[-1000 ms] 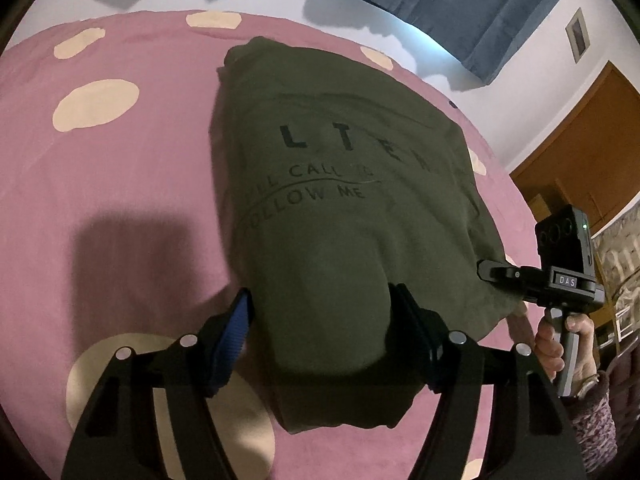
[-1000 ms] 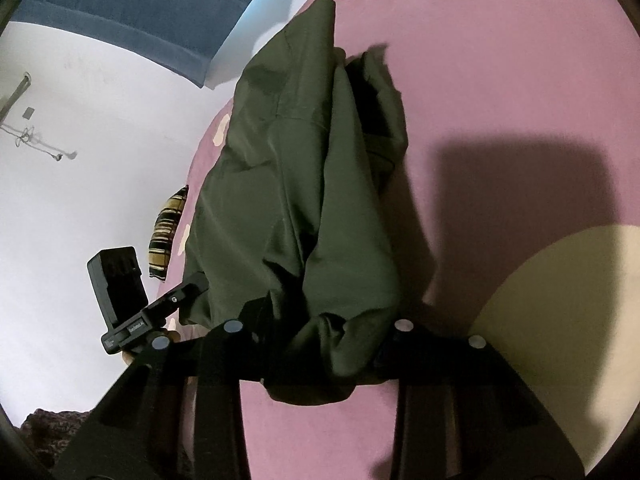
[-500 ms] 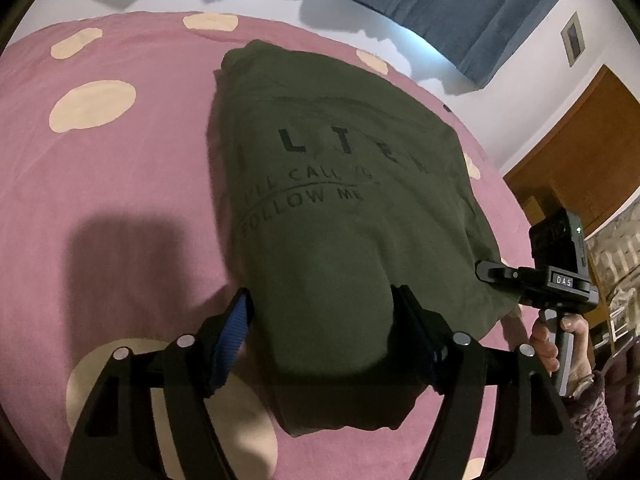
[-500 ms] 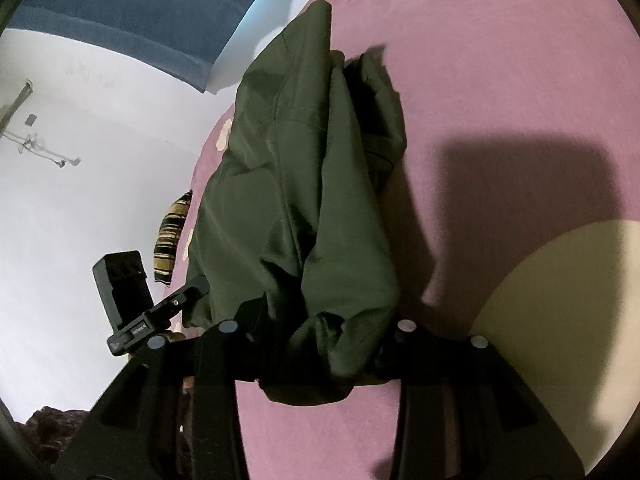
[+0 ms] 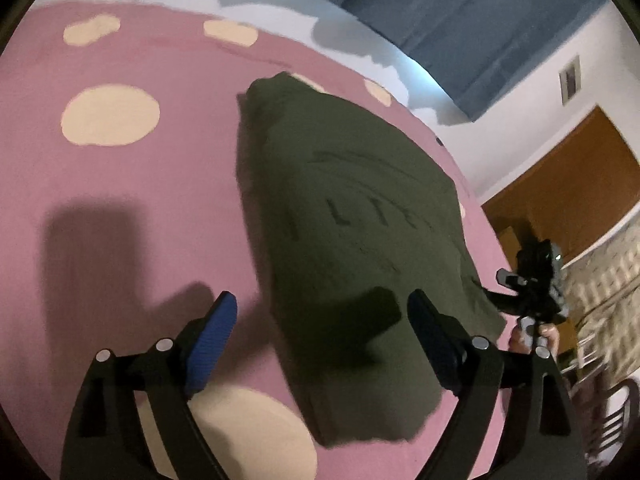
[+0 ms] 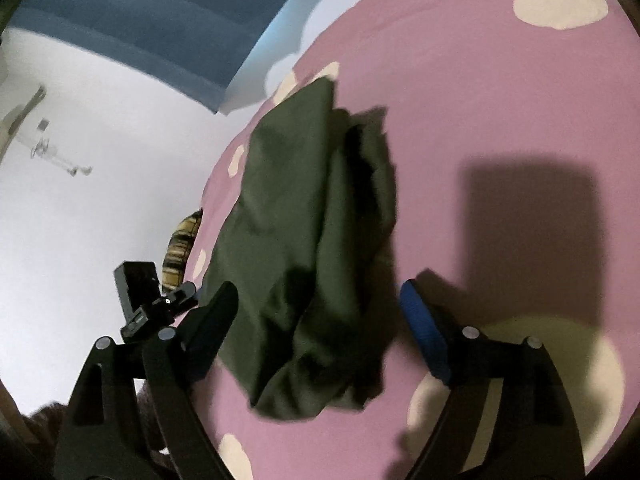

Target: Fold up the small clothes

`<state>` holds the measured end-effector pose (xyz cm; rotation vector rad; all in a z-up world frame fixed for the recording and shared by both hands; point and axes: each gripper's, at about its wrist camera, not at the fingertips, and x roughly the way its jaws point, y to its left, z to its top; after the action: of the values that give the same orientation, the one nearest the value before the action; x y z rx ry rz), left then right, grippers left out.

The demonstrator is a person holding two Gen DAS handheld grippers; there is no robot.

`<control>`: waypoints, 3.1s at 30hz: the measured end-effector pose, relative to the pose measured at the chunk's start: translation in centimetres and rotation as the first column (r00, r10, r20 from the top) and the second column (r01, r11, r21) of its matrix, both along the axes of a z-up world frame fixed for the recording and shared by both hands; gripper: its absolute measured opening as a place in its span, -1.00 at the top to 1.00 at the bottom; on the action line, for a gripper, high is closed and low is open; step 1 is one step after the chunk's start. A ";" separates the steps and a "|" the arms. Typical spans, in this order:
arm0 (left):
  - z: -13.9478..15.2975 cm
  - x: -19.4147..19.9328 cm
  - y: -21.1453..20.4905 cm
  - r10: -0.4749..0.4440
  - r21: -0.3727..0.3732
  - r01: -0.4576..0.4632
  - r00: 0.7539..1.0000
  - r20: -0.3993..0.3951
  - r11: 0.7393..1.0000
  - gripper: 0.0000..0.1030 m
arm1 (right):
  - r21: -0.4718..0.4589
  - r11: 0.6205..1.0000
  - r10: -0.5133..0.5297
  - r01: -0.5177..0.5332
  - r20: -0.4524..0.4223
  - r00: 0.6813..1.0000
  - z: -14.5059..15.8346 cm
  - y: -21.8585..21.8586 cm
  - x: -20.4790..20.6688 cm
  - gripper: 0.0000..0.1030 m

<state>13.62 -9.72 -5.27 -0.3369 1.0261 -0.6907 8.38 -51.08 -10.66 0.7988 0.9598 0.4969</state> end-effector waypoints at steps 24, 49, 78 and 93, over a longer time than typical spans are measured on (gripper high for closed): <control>-2.2 3.2 -2.6 -0.078 -0.032 0.075 0.993 -0.084 0.997 -0.69 | -0.036 0.993 0.108 -0.112 -0.082 0.991 -1.4 2.5 8.1 -0.66; -1.1 2.1 -2.5 -0.057 0.111 0.058 0.998 -0.018 0.992 -0.19 | -0.006 0.997 0.072 -0.072 -0.037 0.997 -1.7 2.8 6.7 0.28; 2.5 1.7 2.9 -0.041 0.144 0.024 0.992 0.119 0.989 0.08 | 0.004 0.996 0.083 -0.084 0.063 0.994 1.8 10.0 8.0 0.52; 3.6 7.8 8.6 0.055 0.188 -0.082 0.988 0.145 0.979 0.10 | 0.043 0.991 0.121 -0.123 0.043 0.992 1.5 16.2 16.3 0.53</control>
<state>21.41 -1.12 -1.64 -0.1517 0.9357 -0.5397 24.70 -34.89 -9.20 0.7716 0.9666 0.6407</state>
